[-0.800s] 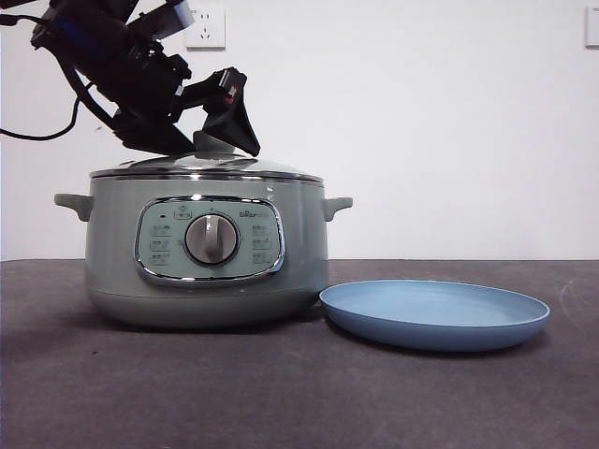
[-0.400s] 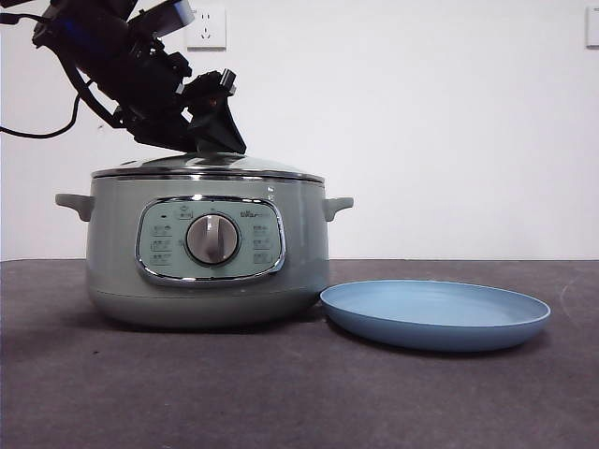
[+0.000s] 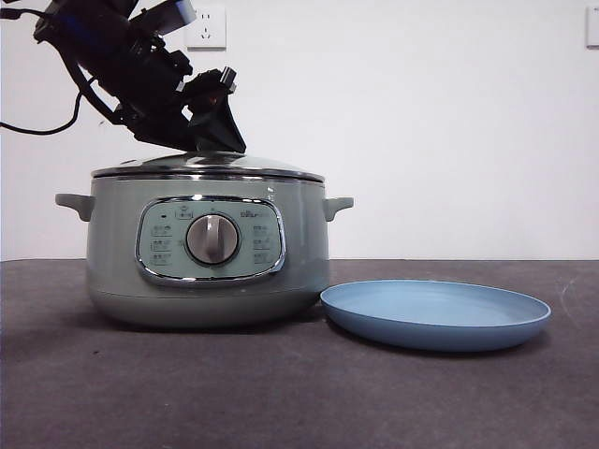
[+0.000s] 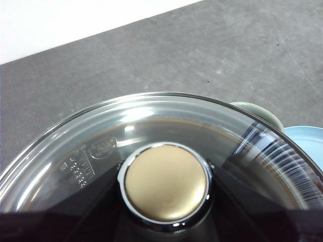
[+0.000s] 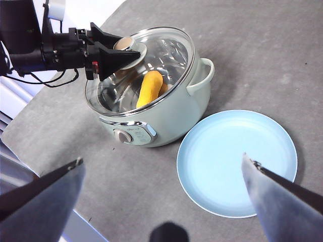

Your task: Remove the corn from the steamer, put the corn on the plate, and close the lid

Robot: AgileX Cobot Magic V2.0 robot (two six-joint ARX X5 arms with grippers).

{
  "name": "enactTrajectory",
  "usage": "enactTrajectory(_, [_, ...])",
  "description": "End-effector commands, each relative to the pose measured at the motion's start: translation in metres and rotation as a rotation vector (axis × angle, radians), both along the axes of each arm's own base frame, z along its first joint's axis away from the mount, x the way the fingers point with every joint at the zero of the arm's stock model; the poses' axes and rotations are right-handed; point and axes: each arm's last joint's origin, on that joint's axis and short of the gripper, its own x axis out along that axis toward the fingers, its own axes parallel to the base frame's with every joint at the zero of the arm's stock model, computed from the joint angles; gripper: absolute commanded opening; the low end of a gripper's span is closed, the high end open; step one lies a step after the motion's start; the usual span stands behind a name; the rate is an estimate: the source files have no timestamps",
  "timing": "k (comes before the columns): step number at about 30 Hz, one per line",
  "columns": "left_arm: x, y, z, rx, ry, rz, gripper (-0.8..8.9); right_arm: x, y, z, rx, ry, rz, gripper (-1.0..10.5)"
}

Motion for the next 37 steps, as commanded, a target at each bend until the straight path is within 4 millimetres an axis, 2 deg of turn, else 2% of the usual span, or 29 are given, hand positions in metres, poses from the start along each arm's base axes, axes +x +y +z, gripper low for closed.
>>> enactTrajectory(1, [-0.002, 0.0, 0.035, -0.044, -0.087, -0.013, -0.09, 0.0, 0.0, 0.001, 0.002, 0.0, -0.002, 7.2])
enactTrajectory(9, [-0.007, 0.002, 0.079, -0.054, -0.11, -0.015, -0.08, 0.0, 0.0, 0.001, 0.002, 0.0, -0.002, 7.2])
enactTrajectory(13, [-0.025, 0.009, 0.103, -0.066, -0.138, -0.018, -0.08, 0.001, 0.0, 0.001, -0.001, 0.0, -0.001, 7.2])
enactTrajectory(19, [-0.072, 0.031, 0.138, -0.079, -0.162, -0.018, -0.08, 0.006, 0.0, -0.002, -0.006, 0.015, 0.002, 7.2])
enactTrajectory(26, [-0.139, 0.058, 0.173, -0.101, -0.233, -0.013, -0.08, 0.015, 0.001, -0.005, -0.01, 0.023, 0.005, 7.2])
enactTrajectory(30, [-0.172, 0.07, 0.182, -0.111, -0.247, 0.0, -0.07, 0.021, 0.001, -0.005, -0.009, 0.01, 0.007, 7.2])
enactTrajectory(37, [-0.212, 0.085, 0.184, -0.089, -0.233, 0.015, -0.06, 0.036, 0.009, -0.006, 0.007, -0.023, 0.038, 7.2])
